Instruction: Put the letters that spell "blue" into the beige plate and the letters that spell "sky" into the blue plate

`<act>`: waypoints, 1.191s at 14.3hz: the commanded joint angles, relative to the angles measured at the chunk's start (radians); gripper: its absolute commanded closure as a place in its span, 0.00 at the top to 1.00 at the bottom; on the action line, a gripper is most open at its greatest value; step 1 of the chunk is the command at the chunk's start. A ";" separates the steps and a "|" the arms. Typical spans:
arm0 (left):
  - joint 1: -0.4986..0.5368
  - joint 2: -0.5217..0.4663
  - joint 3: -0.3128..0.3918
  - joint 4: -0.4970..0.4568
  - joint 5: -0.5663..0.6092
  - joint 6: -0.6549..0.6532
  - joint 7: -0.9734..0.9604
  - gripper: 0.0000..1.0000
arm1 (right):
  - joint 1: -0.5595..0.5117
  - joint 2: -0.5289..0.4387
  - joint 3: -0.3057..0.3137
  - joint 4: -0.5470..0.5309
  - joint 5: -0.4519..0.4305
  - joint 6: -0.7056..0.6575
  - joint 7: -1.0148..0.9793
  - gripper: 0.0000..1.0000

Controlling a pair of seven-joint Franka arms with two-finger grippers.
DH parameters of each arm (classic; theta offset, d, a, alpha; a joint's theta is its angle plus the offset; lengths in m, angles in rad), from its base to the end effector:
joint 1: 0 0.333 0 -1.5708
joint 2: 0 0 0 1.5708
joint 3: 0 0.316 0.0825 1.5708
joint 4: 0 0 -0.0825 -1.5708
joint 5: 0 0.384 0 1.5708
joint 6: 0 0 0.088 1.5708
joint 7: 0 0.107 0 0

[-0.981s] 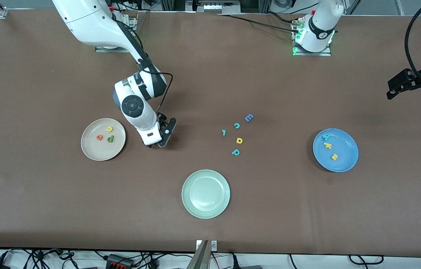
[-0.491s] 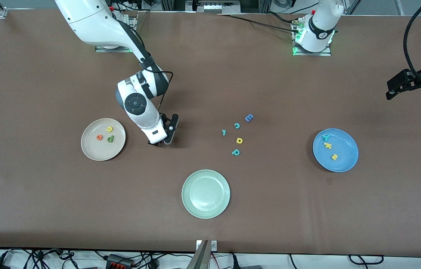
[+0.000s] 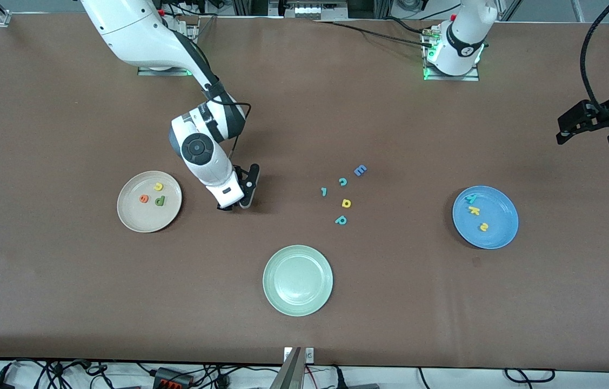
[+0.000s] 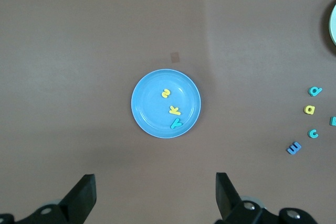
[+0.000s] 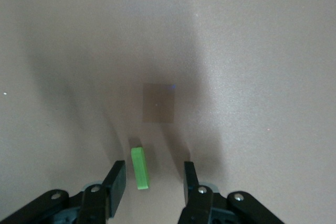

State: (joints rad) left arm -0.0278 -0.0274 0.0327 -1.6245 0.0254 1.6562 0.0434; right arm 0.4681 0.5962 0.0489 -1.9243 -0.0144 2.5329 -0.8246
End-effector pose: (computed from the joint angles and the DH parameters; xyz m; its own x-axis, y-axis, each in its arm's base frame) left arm 0.5540 0.0055 0.6219 0.9975 -0.0406 0.0579 -0.0391 -0.9989 -0.0270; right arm 0.5443 0.3085 0.1784 0.2241 0.9743 0.0230 0.9746 -0.2241 -0.0032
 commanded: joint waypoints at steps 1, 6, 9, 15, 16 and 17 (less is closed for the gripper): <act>0.005 0.018 -0.005 0.029 -0.007 -0.004 -0.007 1.00 | 0.001 -0.006 0.002 -0.012 -0.010 0.015 -0.011 0.31; 0.005 0.017 -0.004 0.029 -0.008 -0.007 -0.007 1.00 | 0.001 -0.006 0.002 -0.012 -0.010 0.012 0.002 0.08; 0.003 0.017 -0.007 0.029 -0.008 -0.009 -0.008 1.00 | -0.022 -0.010 -0.010 0.025 -0.005 0.000 0.002 0.08; 0.005 0.015 -0.005 0.029 -0.010 -0.012 -0.007 1.00 | -0.113 -0.055 -0.152 0.061 -0.007 -0.127 -0.013 0.08; 0.005 0.015 -0.005 0.029 -0.010 -0.013 -0.007 1.00 | -0.153 -0.058 -0.150 0.056 -0.007 -0.169 -0.013 0.08; 0.005 0.015 -0.005 0.029 -0.010 -0.013 -0.007 1.00 | -0.186 -0.064 -0.150 0.054 -0.006 -0.212 -0.013 0.08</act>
State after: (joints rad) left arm -0.0277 -0.0269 0.0314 -1.6245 0.0254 1.6564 0.0434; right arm 0.3457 0.5570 -0.1149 -1.8510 -0.0145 2.3839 -0.8291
